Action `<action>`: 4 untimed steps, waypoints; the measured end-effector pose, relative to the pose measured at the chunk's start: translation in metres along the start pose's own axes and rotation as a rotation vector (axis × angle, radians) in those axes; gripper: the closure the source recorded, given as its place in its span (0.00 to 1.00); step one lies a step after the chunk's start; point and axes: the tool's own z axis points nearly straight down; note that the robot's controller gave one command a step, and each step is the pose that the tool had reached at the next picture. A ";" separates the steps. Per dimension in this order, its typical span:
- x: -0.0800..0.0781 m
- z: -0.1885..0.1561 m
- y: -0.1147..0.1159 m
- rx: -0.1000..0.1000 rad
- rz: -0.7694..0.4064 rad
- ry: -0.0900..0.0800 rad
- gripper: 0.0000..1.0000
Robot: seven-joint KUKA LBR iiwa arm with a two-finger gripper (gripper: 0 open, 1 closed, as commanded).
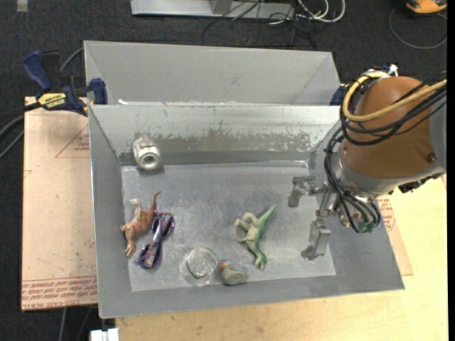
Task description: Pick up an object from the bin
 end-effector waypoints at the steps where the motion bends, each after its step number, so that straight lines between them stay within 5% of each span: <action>1: -0.001 -0.004 0.000 0.001 -0.002 -0.008 0.00; 2: -0.026 0.055 0.088 -0.002 -0.036 -0.001 0.00; 3: -0.052 0.123 0.058 0.000 -0.138 -0.013 0.00; 4: -0.056 0.160 0.051 -0.002 -0.076 -0.004 0.00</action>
Offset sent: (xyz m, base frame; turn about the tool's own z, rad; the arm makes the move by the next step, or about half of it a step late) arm 0.0247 0.0851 -0.0540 -0.0318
